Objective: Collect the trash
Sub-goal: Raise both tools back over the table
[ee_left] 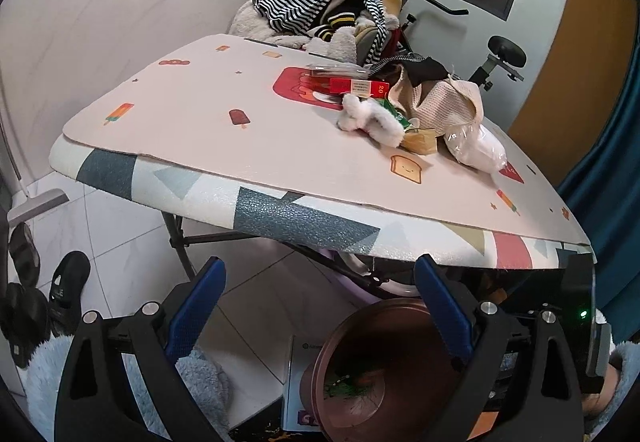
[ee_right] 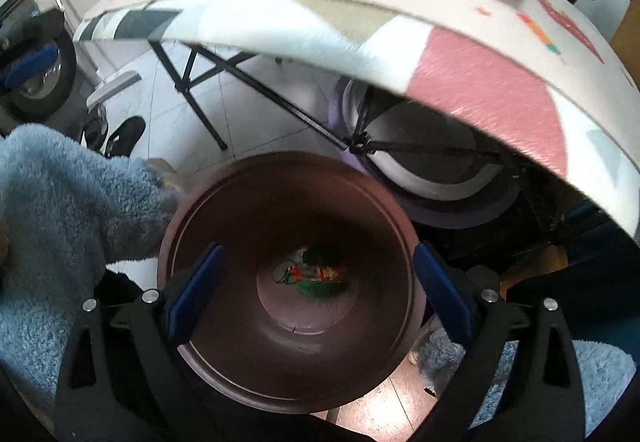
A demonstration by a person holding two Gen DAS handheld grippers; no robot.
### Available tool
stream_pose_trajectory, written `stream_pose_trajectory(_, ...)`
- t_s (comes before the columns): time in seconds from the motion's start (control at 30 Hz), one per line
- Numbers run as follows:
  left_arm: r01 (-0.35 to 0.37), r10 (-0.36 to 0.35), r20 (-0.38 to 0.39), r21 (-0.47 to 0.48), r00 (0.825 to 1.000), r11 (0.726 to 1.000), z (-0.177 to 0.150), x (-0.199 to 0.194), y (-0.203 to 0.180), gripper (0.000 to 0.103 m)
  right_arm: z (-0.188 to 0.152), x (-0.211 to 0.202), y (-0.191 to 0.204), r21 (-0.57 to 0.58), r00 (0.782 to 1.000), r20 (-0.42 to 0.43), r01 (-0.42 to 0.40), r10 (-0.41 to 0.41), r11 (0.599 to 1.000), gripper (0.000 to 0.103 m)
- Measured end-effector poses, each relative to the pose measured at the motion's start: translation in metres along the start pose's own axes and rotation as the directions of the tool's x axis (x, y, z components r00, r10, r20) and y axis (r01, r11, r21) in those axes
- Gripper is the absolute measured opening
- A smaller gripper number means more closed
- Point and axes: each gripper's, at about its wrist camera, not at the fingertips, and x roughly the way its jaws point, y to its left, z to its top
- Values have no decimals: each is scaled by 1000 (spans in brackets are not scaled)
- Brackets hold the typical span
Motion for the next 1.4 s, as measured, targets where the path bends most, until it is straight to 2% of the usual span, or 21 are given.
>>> stream_pose_trajectory(0.3,-16,16,-10,25,1000,1000,6,4,-7,93,20,-41,-25,70,988,151,24,-34,997,97)
stream_pose_trajectory(0.5,-17,17,0,6,1000,1000,26,8,-6,93,46,-64,-48,105,975,220,17,-40,994,97)
stream_pose_trajectory(0.67,-22,20,44,31,999,999,53,5,-13,93,70,-80,-67,126,963,267,2,-36,992,97)
stream_pose_trajectory(0.87,-35,27,96,79,995,996,85,-1,-23,93,84,-92,-83,134,954,298,1,-41,991,97)
stream_pose_trajectory(1.03,-34,24,120,83,993,996,102,-2,-27,93,87,-93,-99,161,951,304,5,-55,987,97)
stream_pose_trajectory(1.4,-32,23,110,82,994,996,106,9,-31,93,89,-82,-128,225,953,293,7,-75,974,97)
